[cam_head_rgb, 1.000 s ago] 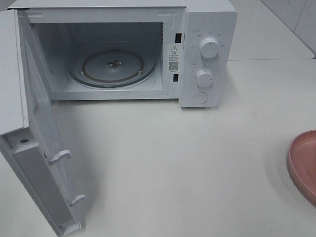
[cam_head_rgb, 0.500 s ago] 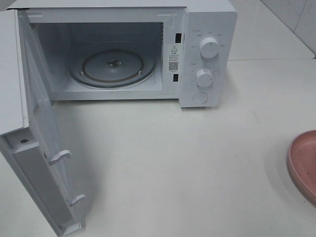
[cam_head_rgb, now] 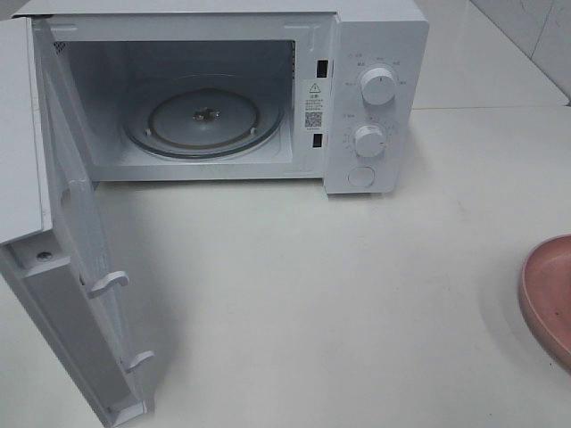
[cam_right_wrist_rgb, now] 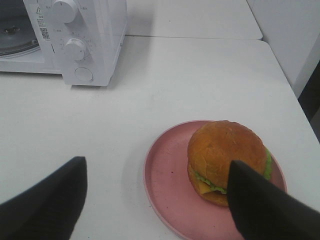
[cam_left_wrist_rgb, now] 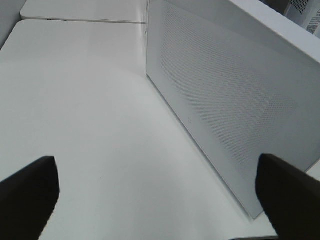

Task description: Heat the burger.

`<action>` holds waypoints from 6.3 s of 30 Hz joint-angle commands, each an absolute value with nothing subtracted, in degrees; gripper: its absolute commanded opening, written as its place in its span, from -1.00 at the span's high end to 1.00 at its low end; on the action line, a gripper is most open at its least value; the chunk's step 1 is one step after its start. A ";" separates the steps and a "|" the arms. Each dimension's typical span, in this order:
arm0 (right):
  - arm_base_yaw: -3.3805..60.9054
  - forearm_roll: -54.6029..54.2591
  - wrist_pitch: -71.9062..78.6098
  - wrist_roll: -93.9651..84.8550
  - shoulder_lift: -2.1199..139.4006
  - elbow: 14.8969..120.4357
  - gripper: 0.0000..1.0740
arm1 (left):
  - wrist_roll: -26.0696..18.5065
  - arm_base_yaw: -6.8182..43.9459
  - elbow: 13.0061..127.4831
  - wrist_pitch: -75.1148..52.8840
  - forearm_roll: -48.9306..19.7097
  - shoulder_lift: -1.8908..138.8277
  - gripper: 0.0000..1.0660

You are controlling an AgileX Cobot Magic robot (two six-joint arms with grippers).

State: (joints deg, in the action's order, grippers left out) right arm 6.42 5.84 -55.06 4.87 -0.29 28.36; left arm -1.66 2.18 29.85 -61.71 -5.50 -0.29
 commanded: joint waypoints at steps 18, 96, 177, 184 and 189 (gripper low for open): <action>6.13 5.73 -55.06 4.87 -1.66 28.30 -0.36 | -1.15 1.95 31.00 -59.07 -5.56 7.91 0.06; 6.13 5.73 -55.06 4.93 -1.66 28.30 -0.36 | 6.36 21.03 11.23 55.98 6.59 81.36 1.00; 6.13 5.73 -55.06 4.93 -1.66 28.30 -0.36 | -15.76 43.09 70.30 26.13 -27.44 114.65 1.00; 6.13 5.73 -55.06 4.93 -1.66 28.30 -0.36 | -15.76 44.40 68.75 14.78 -27.50 110.70 0.48; 6.13 5.73 -55.06 4.93 -1.66 28.30 -0.36 | -15.76 44.40 68.75 -2.81 -27.22 107.60 -0.63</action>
